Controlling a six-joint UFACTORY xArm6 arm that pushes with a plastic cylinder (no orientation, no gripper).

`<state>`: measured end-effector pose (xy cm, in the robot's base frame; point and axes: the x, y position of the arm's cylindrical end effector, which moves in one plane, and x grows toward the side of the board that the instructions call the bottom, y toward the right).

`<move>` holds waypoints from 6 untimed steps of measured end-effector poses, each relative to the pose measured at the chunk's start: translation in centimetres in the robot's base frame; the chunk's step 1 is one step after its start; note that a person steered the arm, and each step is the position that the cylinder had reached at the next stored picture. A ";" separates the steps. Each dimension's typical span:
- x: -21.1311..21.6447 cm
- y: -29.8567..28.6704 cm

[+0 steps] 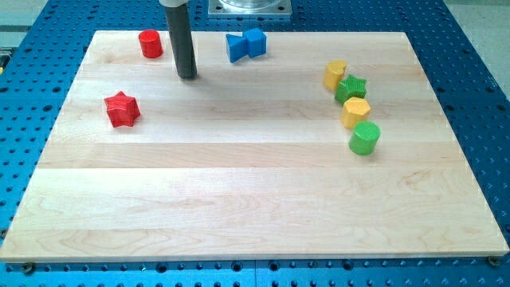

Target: Push the arm right beside the yellow heart

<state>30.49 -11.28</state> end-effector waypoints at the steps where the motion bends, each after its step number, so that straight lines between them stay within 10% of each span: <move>1: 0.0 -1.3; 4: 2.2 -1.1; 6: -1.4 12.7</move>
